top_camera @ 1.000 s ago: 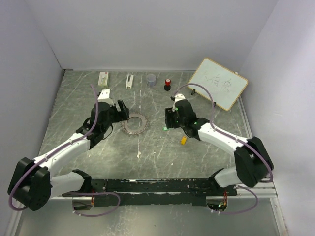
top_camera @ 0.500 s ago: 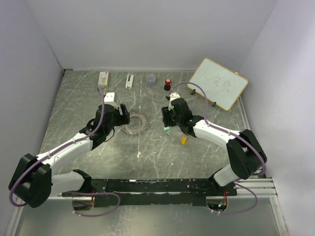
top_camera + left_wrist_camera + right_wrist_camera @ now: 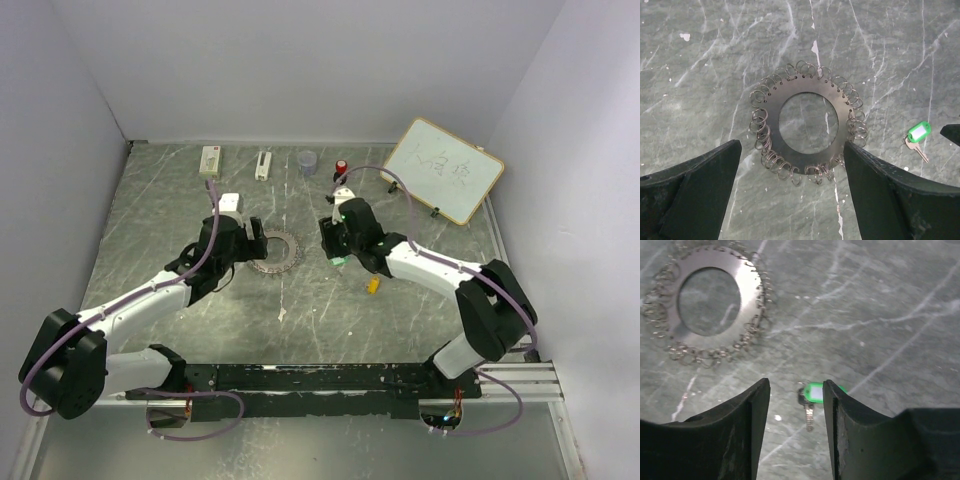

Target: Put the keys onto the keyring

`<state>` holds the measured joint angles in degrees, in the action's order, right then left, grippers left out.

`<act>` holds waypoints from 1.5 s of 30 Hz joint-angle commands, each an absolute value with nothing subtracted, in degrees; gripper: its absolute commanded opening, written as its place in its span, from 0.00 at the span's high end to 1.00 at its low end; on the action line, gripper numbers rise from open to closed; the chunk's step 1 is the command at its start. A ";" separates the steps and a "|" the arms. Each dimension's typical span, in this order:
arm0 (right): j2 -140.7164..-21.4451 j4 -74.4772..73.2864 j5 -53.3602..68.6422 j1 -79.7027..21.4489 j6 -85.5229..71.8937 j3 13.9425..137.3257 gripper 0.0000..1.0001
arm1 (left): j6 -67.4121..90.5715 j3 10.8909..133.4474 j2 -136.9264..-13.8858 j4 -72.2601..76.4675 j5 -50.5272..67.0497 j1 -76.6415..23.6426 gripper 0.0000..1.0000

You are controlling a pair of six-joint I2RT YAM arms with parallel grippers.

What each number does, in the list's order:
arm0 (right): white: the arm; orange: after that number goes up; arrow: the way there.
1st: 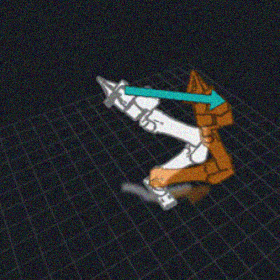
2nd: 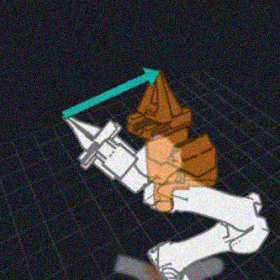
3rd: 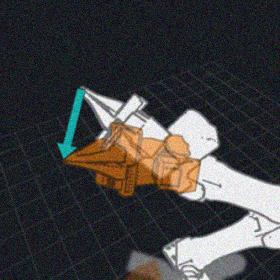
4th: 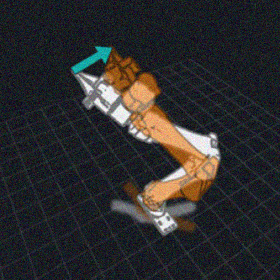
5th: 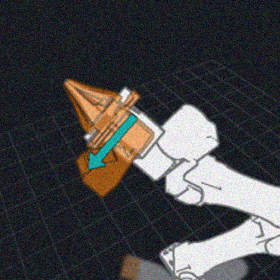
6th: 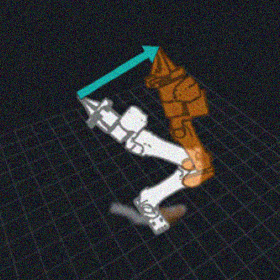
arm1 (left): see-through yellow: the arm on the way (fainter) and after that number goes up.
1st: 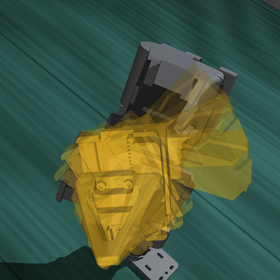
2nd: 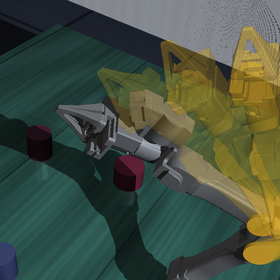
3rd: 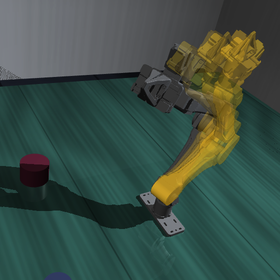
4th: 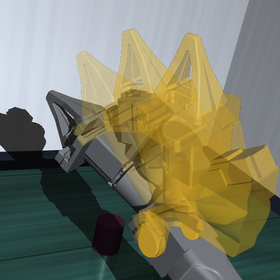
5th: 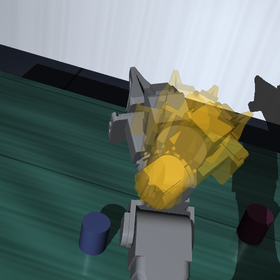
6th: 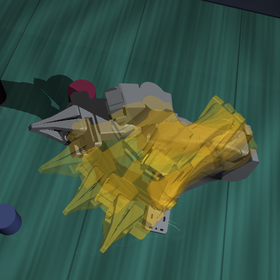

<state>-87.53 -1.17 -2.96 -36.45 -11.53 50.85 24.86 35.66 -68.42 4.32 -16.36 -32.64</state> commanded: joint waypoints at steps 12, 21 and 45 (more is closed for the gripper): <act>-97.39 -0.86 -3.12 -48.07 -12.62 61.48 0.71 | 25.61 34.32 -66.61 -0.07 -20.48 -33.32 0.09; -102.24 -3.30 -3.93 -50.68 -12.56 65.58 0.72 | 25.86 32.99 -64.11 -1.32 -21.49 -33.31 0.09; -108.12 -6.50 -5.08 -52.02 -12.49 69.90 0.60 | 26.19 32.67 -64.23 -2.22 -22.43 -33.31 0.08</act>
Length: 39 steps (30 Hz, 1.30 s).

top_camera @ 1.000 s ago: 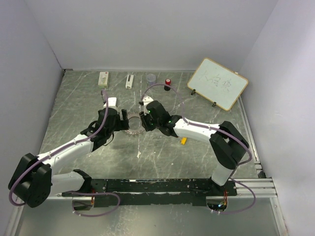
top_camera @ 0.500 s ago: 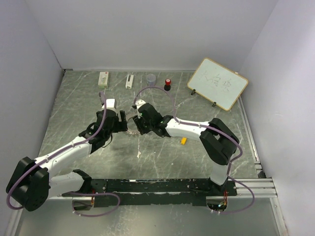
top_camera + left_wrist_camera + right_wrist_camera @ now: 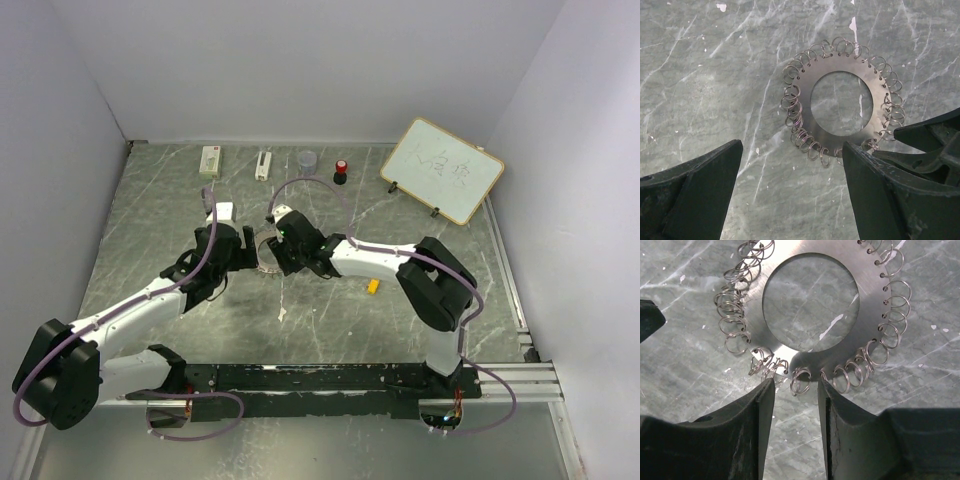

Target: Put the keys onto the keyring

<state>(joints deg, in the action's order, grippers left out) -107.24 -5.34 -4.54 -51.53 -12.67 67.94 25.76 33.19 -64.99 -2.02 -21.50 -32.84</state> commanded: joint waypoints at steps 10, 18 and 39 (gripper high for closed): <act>-108.10 -7.78 -5.58 -51.95 -12.52 70.52 0.62 | 26.20 32.83 -64.26 -2.48 -22.52 -33.35 0.08; -107.80 -8.46 -6.30 -51.95 -12.38 70.54 0.63 | 26.37 32.88 -64.42 -2.74 -22.62 -33.27 0.08; -112.60 -11.92 -4.78 -52.55 -12.26 72.25 0.72 | 26.14 32.96 -64.86 -2.53 -22.50 -33.31 0.07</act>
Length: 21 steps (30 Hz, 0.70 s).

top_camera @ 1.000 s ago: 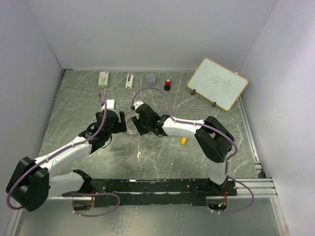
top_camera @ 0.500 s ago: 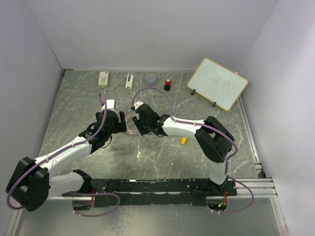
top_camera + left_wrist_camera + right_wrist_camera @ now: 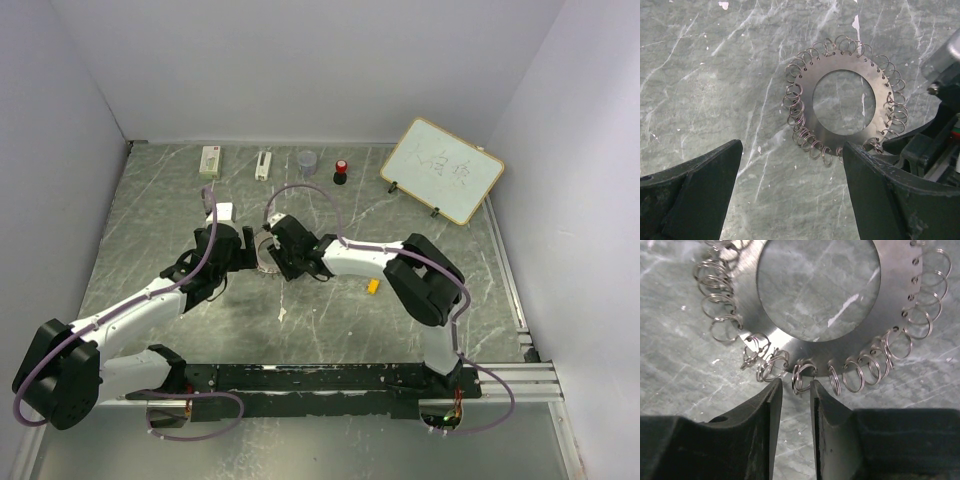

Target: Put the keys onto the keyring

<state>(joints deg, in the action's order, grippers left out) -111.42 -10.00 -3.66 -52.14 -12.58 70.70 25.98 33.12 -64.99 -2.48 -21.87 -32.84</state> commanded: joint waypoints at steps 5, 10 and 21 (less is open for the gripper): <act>-109.59 -11.17 -8.78 -52.53 -12.46 71.95 1.00 | 26.10 33.22 -65.13 -2.67 -22.37 -33.31 0.08; -100.05 -3.86 -7.91 -52.54 -10.81 66.52 1.00 | 26.15 32.96 -64.69 -2.44 -22.25 -33.31 0.08; -93.31 -5.50 -7.88 -52.51 -10.37 64.88 1.00 | 25.92 32.71 -64.49 -1.94 -21.09 -33.33 0.08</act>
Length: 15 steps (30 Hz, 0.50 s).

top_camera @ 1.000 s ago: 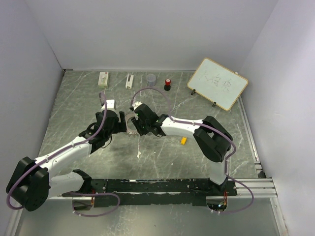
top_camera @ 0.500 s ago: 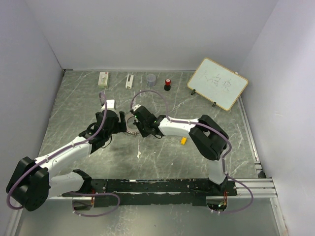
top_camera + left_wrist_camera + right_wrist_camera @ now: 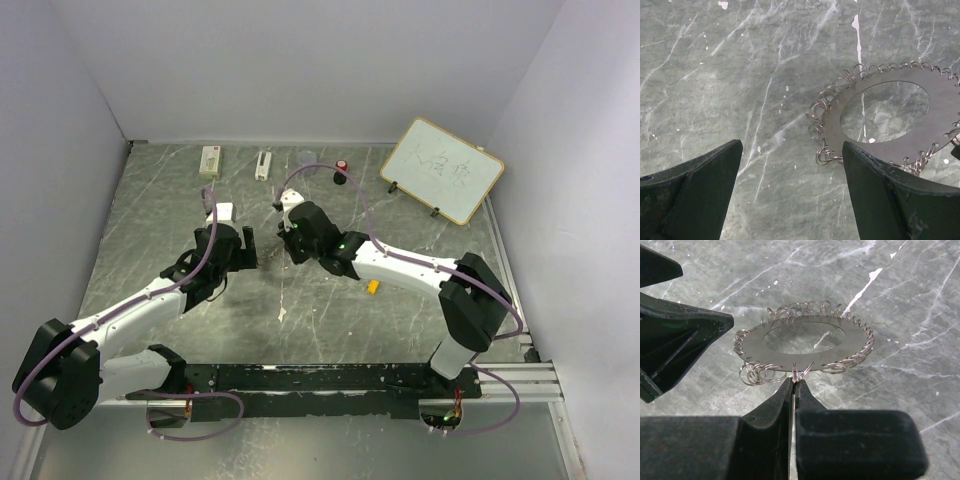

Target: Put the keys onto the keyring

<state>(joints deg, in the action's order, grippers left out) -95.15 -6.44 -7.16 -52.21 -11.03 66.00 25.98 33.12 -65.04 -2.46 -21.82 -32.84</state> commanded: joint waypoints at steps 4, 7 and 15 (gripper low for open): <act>-92.59 -5.45 -7.93 -52.51 -10.43 64.75 1.00 | 22.87 30.86 -62.59 2.23 -16.15 -33.31 0.08; -92.61 -5.62 -7.91 -52.49 -10.25 64.90 1.00 | 20.80 28.67 -60.04 6.67 -9.96 -33.36 0.08; -92.28 -5.13 -7.59 -52.48 -9.67 64.94 1.00 | 15.86 25.33 -56.31 15.22 -1.14 -33.35 0.09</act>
